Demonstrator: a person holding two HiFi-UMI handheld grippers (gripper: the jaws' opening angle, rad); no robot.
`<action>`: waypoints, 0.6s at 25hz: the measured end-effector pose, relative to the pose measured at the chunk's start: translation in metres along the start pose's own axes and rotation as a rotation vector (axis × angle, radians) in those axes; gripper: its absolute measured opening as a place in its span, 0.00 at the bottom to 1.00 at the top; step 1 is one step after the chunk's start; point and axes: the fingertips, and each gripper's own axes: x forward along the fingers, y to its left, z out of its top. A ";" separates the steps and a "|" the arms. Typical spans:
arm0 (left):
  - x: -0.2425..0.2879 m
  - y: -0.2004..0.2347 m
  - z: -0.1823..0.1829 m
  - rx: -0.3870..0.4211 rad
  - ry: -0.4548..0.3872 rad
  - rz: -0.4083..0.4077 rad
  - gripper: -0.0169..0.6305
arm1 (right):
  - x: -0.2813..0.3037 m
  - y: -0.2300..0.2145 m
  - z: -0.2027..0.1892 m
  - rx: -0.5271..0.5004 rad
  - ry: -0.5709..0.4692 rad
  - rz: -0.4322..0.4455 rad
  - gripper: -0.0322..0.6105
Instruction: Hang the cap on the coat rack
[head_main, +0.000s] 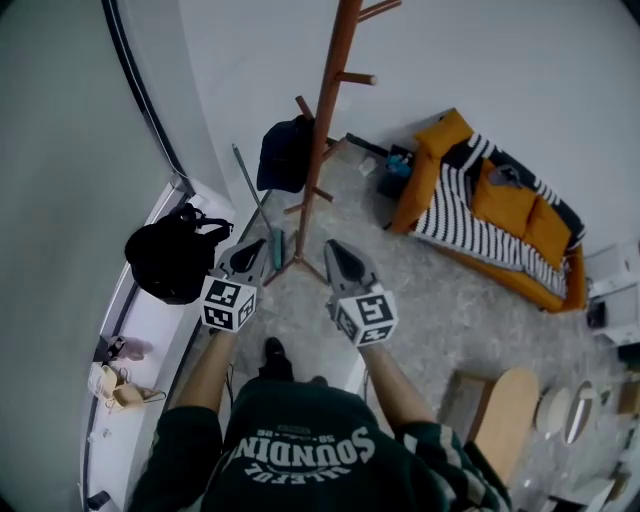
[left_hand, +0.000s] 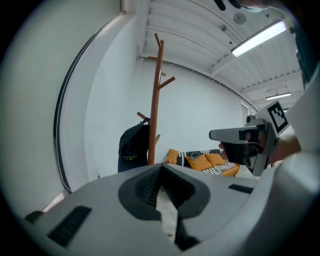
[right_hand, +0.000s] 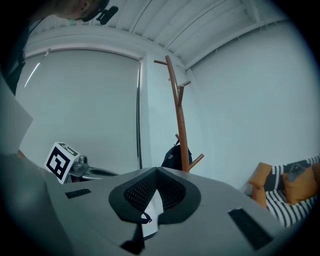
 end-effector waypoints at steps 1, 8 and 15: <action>-0.007 -0.007 0.003 0.004 -0.009 0.013 0.03 | -0.009 0.004 0.000 -0.013 0.009 0.008 0.05; -0.046 -0.068 0.002 -0.009 -0.025 0.060 0.03 | -0.072 0.003 -0.012 -0.029 0.014 0.025 0.05; -0.070 -0.111 -0.003 -0.001 -0.046 0.082 0.03 | -0.112 0.008 -0.014 -0.035 -0.029 0.041 0.05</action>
